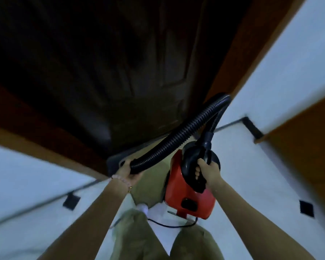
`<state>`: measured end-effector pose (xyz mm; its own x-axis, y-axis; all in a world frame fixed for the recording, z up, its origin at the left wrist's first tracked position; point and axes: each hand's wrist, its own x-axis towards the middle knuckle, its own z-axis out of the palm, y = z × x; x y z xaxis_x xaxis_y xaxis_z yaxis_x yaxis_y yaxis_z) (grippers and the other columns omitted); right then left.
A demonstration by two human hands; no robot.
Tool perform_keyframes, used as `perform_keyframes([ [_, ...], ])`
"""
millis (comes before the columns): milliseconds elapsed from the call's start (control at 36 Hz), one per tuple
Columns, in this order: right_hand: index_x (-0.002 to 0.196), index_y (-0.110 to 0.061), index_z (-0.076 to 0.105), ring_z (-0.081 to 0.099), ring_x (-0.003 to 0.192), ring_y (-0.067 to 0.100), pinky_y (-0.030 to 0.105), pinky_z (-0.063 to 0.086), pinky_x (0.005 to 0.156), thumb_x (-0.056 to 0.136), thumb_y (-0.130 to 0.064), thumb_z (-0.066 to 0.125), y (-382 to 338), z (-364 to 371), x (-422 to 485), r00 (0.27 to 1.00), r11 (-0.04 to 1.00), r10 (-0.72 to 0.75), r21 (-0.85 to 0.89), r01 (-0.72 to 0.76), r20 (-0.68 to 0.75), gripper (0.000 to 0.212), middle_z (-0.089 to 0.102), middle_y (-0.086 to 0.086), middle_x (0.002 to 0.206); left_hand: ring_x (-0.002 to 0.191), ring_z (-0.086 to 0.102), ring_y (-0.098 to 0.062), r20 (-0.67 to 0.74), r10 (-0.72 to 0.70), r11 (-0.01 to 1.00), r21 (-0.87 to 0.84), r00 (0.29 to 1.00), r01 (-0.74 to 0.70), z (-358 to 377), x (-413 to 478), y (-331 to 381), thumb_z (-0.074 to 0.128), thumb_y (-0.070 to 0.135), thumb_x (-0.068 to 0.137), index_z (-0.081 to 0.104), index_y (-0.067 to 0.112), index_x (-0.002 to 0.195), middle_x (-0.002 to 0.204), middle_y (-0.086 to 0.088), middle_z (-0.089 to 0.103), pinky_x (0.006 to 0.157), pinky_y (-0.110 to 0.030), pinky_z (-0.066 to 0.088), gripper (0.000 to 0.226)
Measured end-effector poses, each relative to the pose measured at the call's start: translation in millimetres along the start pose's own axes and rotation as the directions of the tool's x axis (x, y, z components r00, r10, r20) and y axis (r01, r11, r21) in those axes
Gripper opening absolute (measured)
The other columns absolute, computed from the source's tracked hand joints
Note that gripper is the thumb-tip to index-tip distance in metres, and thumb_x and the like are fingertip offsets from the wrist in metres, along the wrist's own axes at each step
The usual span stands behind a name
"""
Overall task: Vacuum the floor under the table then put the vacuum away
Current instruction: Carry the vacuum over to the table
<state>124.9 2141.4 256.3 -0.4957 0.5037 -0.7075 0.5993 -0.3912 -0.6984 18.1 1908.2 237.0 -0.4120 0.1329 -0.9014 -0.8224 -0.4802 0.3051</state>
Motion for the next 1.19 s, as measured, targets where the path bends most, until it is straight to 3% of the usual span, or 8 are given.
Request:
perform_keyframes([
  [167, 0.065, -0.009, 0.046, 0.041, 0.046, 0.021, 0.029, 0.036, 0.046, 0.095, -0.011, 0.049, 1, -26, 7, 0.981, 0.983, 0.046, -0.181, -0.011, 0.189, 0.030, 0.045, 0.008, 0.055, 0.075, 0.065, -0.019, -0.078, 0.138, 0.974, -0.167, 0.987, -0.150, -16, -50, -71, 0.041, 0.017, 0.101, 0.052, 0.003, 0.100, 0.089, -0.010, 0.061, 0.074, -0.028, 0.055, 0.018],
  [278, 0.069, -0.008, 0.048, 0.040, 0.048, 0.021, 0.030, 0.036, 0.048, 0.095, -0.012, 0.049, 10, -38, -3, 0.951, 0.947, 0.071, -0.320, 0.031, 0.302, 0.026, 0.045, 0.009, 0.057, 0.038, 0.063, -0.008, -0.157, 0.166, 0.911, -0.354, 0.974, -0.213, -26, -91, -114, 0.041, 0.012, 0.101, 0.047, 0.006, 0.082, 0.074, -0.008, 0.067, 0.041, -0.017, 0.051, 0.021],
  [528, 0.065, -0.008, 0.049, 0.040, 0.046, 0.020, 0.029, 0.035, 0.047, 0.092, -0.011, 0.049, 56, -80, -46, 0.854, 0.774, 0.112, -0.584, 0.245, 0.508, 0.027, 0.045, 0.008, 0.055, 0.102, 0.056, -0.029, -0.236, 0.153, 0.742, -0.614, 0.960, -0.269, -96, -149, -214, 0.050, 0.021, 0.098, 0.045, 0.005, 0.116, 0.142, -0.020, 0.046, 0.039, -0.032, 0.055, 0.025],
  [778, 0.067, -0.009, 0.049, 0.041, 0.048, 0.020, 0.028, 0.037, 0.048, 0.091, -0.009, 0.047, 138, -159, -98, 0.814, 0.686, 0.101, -0.633, 0.359, 0.571, 0.025, 0.045, 0.009, 0.057, 0.075, 0.059, -0.023, -0.273, 0.158, 0.624, -0.718, 0.949, -0.310, -144, -217, -352, 0.052, 0.018, 0.097, 0.050, 0.000, 0.093, 0.086, -0.014, 0.058, 0.044, -0.032, 0.057, 0.018],
  [917, 0.071, -0.011, 0.050, 0.041, 0.050, 0.019, 0.029, 0.038, 0.049, 0.093, -0.010, 0.047, 189, -212, -117, 0.793, 0.658, 0.157, -0.662, 0.360, 0.588, 0.022, 0.046, 0.008, 0.060, 0.069, 0.055, -0.019, -0.308, 0.128, 0.593, -0.738, 0.943, -0.322, -157, -254, -432, 0.050, 0.018, 0.098, 0.048, 0.002, 0.079, 0.079, -0.012, 0.055, 0.081, -0.030, 0.051, 0.025],
  [1028, 0.073, -0.010, 0.050, 0.043, 0.050, 0.019, 0.029, 0.040, 0.049, 0.092, -0.010, 0.047, 224, -255, -128, 0.780, 0.626, 0.206, -0.692, 0.360, 0.591, 0.020, 0.047, 0.009, 0.059, 0.074, 0.058, -0.021, -0.300, 0.087, 0.571, -0.766, 0.950, -0.295, -169, -261, -490, 0.053, 0.017, 0.096, 0.050, 0.002, 0.085, 0.085, -0.013, 0.057, 0.054, -0.031, 0.059, 0.019],
  [1111, 0.071, -0.008, 0.052, 0.044, 0.047, 0.018, 0.028, 0.041, 0.048, 0.090, -0.009, 0.048, 246, -284, -134, 0.763, 0.606, 0.240, -0.707, 0.365, 0.600, 0.020, 0.047, 0.008, 0.056, 0.074, 0.058, -0.022, -0.323, 0.069, 0.527, -0.792, 0.944, -0.310, -175, -270, -529, 0.053, 0.017, 0.097, 0.050, 0.002, 0.084, 0.084, -0.013, 0.057, 0.073, -0.032, 0.054, 0.020],
  [1194, 0.070, -0.009, 0.052, 0.043, 0.047, 0.019, 0.027, 0.040, 0.046, 0.089, -0.007, 0.048, 264, -312, -141, 0.732, 0.604, 0.273, -0.704, 0.375, 0.624, 0.020, 0.047, 0.007, 0.054, 0.085, 0.062, -0.025, -0.325, 0.063, 0.500, -0.808, 0.943, -0.312, -181, -276, -571, 0.053, 0.018, 0.097, 0.052, 0.001, 0.093, 0.094, -0.015, 0.061, 0.059, -0.036, 0.058, 0.018],
])
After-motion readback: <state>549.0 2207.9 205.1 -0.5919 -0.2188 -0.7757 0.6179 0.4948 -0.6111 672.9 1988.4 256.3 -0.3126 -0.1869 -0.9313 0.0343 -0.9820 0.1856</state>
